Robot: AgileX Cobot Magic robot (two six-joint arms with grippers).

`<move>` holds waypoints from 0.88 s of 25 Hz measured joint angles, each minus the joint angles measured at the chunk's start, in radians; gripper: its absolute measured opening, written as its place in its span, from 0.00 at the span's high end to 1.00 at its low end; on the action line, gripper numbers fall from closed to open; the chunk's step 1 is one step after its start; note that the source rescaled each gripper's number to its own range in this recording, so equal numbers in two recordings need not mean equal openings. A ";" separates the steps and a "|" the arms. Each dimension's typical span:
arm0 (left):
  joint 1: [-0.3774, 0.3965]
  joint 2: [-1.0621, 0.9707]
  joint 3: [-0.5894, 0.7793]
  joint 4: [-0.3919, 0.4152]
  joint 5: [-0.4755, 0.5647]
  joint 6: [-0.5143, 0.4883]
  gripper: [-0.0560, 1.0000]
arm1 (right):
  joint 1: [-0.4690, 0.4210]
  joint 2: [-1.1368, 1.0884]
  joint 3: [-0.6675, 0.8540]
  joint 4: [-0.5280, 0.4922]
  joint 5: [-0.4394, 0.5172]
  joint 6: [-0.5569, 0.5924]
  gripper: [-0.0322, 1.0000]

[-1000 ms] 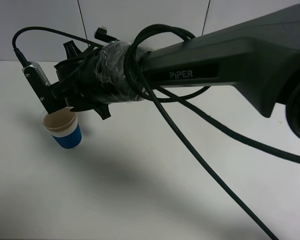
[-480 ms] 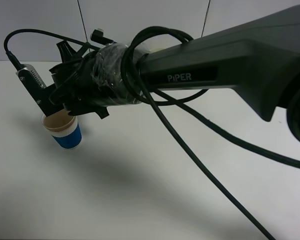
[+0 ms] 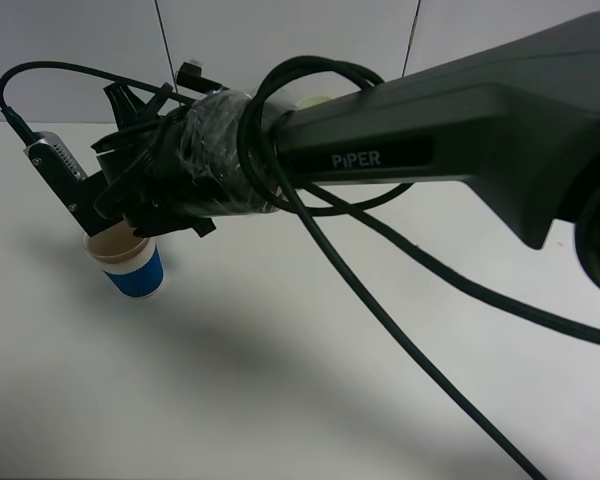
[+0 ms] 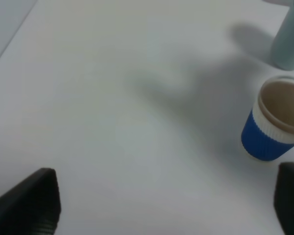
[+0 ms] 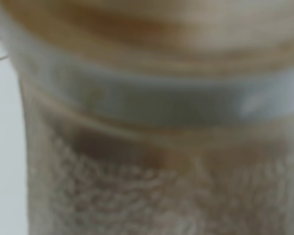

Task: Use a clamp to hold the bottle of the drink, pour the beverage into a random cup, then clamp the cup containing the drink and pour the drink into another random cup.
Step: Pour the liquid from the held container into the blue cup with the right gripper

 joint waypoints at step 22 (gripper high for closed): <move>0.000 0.000 0.000 0.000 0.000 0.000 0.36 | 0.007 0.000 0.000 -0.046 0.029 0.000 0.95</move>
